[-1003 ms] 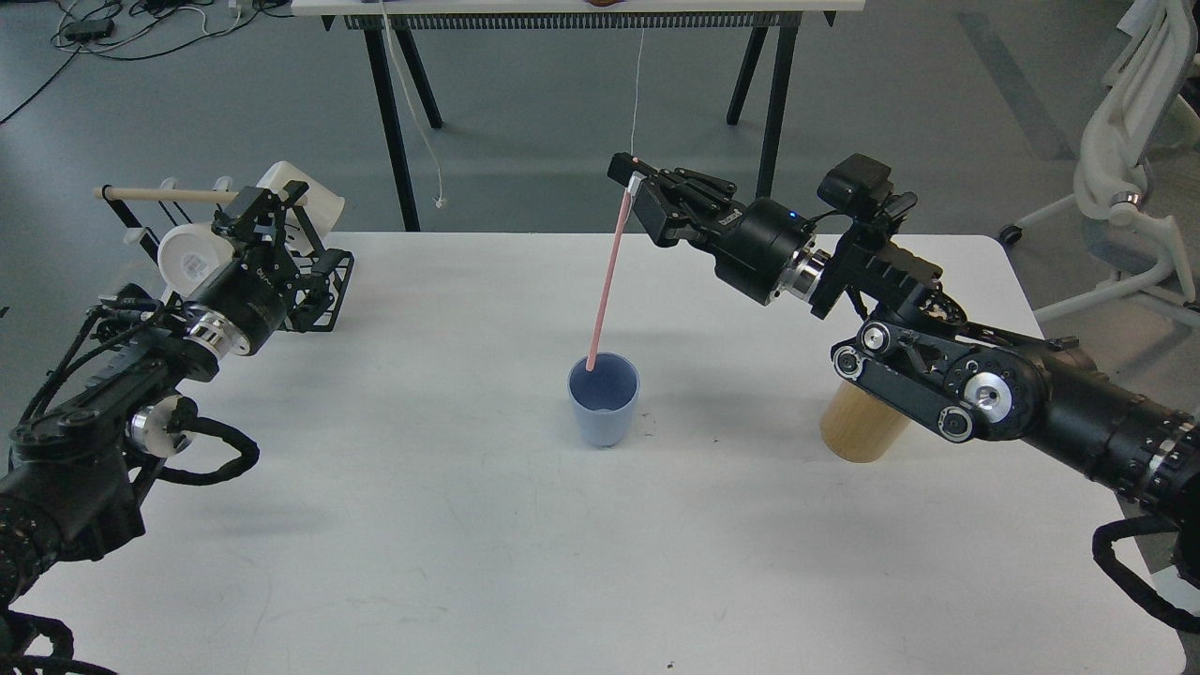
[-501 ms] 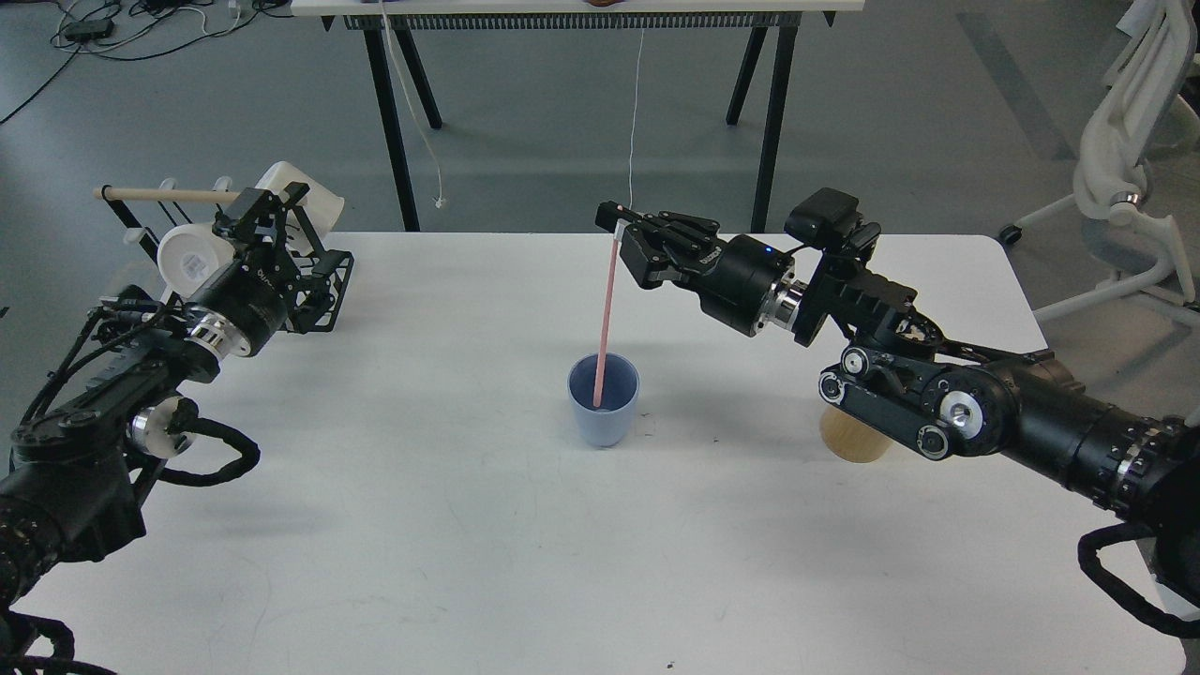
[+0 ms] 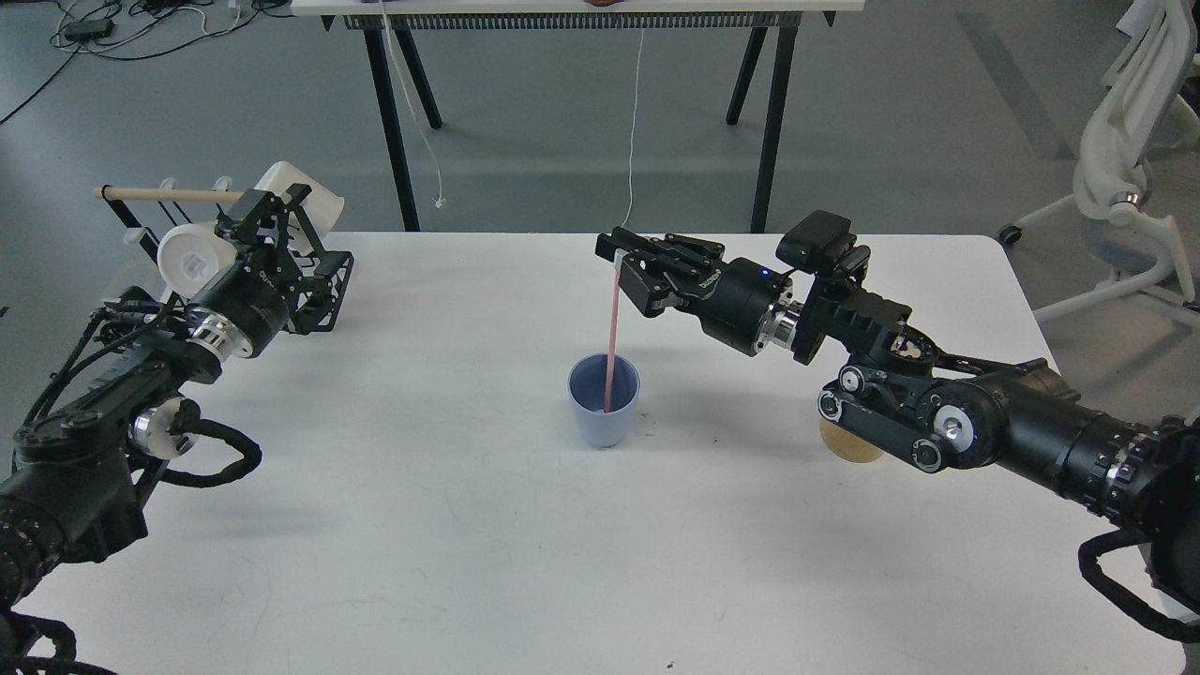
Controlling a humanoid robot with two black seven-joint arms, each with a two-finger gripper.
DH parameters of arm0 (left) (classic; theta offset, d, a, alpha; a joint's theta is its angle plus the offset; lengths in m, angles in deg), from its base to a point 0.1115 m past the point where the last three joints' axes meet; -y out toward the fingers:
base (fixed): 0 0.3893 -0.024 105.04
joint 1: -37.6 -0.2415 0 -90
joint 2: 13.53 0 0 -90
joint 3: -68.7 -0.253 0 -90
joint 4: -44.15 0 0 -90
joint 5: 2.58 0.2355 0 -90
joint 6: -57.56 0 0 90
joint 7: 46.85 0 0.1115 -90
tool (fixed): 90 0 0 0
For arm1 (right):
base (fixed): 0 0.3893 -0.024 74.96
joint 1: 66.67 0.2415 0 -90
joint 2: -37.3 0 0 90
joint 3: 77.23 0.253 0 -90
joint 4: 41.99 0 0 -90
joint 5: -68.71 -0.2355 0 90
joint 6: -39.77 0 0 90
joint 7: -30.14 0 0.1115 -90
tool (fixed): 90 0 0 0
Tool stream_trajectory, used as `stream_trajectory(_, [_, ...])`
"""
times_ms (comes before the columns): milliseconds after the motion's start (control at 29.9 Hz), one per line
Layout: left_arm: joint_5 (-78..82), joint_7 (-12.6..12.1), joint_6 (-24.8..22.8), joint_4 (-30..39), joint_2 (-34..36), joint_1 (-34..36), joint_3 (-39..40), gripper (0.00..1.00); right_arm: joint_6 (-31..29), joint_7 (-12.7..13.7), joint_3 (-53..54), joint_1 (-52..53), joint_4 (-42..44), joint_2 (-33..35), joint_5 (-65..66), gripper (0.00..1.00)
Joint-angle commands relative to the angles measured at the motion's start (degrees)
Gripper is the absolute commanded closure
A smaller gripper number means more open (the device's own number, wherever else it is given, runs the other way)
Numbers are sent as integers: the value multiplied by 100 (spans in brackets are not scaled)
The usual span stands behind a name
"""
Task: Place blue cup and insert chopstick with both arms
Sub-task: 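Release the straw and raise the right gripper away from the cup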
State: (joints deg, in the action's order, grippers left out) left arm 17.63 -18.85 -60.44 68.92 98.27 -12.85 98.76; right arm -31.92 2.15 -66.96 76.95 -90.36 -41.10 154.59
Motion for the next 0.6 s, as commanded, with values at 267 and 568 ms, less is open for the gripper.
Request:
stream_trajectory(267, [-8,0,0,27,-36,26,26,3,6,0,948,70,-234,-88,-255,19])
stream_trajectory(568, [-8,0,0,53,-53,228,53,3,-643,0,2023,9,-305,648,-3854,9])
